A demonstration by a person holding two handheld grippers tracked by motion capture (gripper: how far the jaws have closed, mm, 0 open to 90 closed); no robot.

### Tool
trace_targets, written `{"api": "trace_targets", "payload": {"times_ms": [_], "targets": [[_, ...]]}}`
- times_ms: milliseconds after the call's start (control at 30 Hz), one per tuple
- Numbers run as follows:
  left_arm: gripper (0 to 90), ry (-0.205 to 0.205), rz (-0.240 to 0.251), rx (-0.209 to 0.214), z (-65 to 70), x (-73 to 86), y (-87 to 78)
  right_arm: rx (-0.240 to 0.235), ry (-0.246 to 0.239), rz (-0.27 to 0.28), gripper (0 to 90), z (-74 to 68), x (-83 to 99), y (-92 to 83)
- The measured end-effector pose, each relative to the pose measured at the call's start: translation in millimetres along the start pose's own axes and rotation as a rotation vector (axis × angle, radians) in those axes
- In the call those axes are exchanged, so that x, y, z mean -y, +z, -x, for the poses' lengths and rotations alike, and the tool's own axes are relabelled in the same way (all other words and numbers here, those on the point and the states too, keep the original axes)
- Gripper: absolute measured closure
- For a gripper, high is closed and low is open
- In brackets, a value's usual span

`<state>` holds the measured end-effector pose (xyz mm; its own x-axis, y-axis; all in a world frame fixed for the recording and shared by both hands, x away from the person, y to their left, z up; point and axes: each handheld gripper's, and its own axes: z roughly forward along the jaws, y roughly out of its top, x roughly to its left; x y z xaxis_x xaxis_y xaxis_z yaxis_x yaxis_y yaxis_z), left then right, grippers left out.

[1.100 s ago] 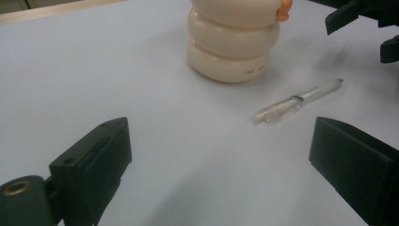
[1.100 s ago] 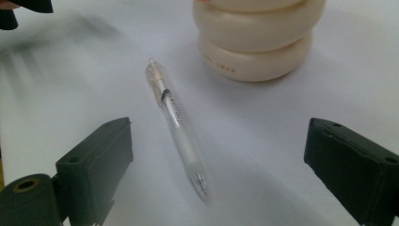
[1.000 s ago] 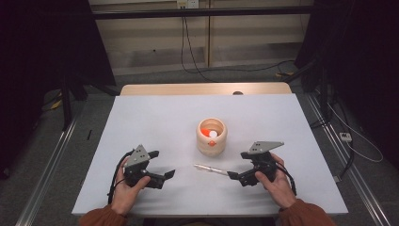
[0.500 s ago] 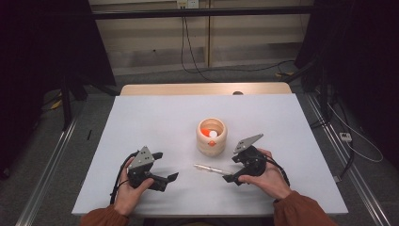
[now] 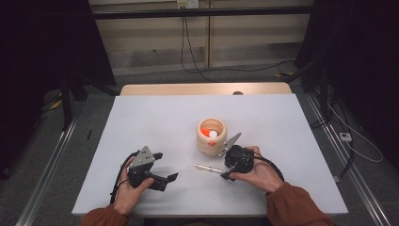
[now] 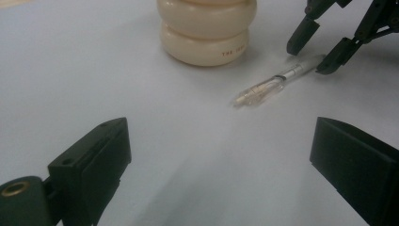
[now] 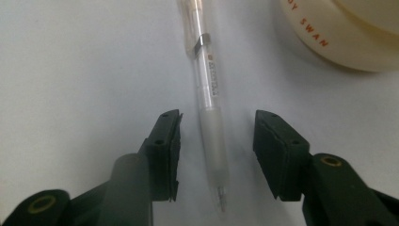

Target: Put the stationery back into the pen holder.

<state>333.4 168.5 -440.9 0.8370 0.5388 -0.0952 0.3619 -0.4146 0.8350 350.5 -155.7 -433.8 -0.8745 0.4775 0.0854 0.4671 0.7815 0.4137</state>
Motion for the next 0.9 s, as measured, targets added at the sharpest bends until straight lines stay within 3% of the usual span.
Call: {"api": "trace_targets", "payload": {"times_ms": [200,400,633,900], "targets": [[5.5,0.000,0.003,0.003,-0.5,0.2,0.3,-0.009,-0.021,-0.012,65.1,1.7,-4.2,4.1],[5.6,0.003,-0.002,-0.001,-0.9,0.0,0.7,0.011,-0.049,-0.031,71.4,-3.4,-6.0,5.2],[5.9,0.000,-0.007,-0.001,-1.0,0.1,1.9,0.005,-0.046,-0.064,79.4,-4.0,-10.7,6.2],[6.6,-0.009,-0.021,0.009,-2.4,-0.3,1.2,-0.002,-0.057,-0.055,80.3,-2.4,-10.1,5.7]]}}
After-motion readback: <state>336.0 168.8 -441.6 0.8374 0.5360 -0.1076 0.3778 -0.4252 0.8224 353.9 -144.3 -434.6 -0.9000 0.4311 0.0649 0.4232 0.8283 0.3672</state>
